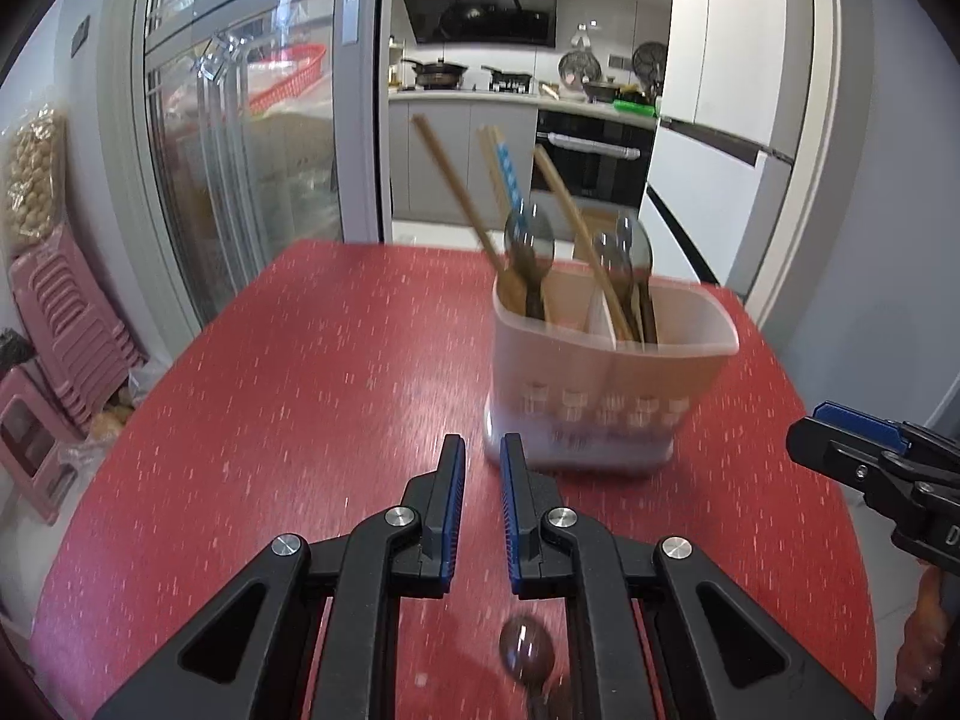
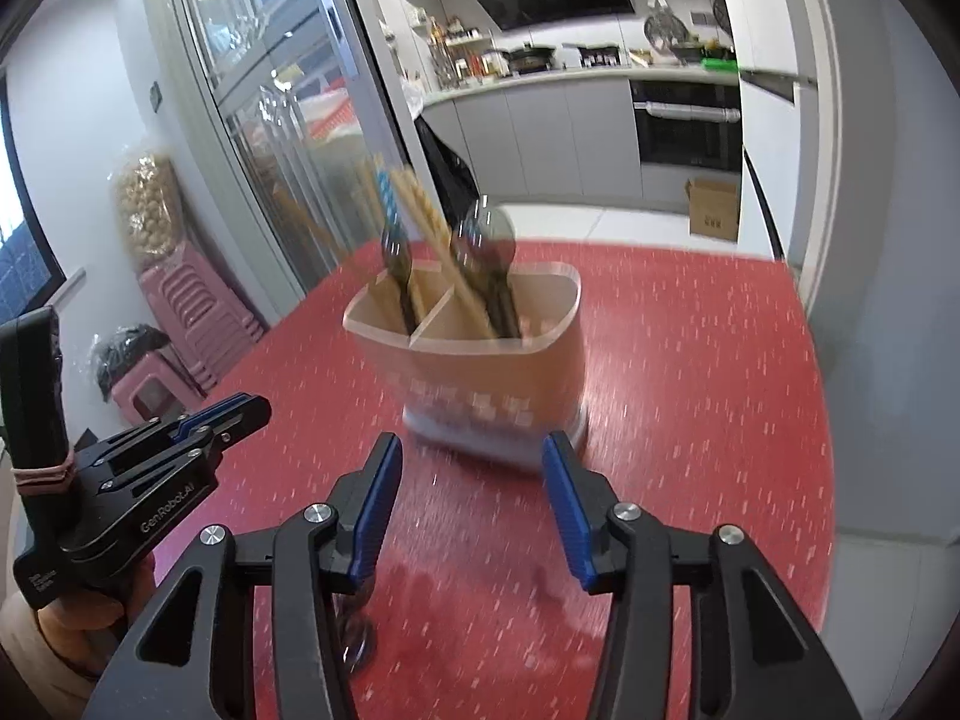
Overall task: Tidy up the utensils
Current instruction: 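Move both tools back over the two remaining spoons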
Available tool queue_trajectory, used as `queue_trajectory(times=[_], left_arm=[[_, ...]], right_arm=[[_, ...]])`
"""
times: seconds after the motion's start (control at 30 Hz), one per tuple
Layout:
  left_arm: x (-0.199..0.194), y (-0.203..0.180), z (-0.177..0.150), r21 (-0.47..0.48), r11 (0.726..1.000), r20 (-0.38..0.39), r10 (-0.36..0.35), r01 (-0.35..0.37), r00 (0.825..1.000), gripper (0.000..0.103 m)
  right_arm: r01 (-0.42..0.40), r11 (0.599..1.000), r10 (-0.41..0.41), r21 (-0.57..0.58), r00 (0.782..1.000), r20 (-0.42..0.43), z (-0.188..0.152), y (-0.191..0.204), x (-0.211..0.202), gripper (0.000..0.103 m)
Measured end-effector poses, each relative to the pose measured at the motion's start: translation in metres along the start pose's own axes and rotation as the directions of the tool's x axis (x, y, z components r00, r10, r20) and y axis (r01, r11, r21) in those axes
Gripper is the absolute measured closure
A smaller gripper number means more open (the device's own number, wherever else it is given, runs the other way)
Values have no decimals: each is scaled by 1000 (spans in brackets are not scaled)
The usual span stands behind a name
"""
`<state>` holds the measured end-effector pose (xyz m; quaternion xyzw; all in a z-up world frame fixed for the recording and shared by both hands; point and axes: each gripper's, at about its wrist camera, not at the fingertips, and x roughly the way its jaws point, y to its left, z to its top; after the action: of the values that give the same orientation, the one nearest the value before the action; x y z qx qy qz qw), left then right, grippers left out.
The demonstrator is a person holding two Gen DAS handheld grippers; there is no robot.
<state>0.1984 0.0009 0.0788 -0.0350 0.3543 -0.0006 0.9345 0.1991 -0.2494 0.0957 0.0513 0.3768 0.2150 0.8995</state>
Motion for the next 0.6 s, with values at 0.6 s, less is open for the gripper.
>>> queue_trajectory(times=[0.6], left_arm=[[-17,54,-121,-94,995,-223,-33,13,974,64]], right_arm=[[21,999,-8,41,950,-311,-117,49,26,51]])
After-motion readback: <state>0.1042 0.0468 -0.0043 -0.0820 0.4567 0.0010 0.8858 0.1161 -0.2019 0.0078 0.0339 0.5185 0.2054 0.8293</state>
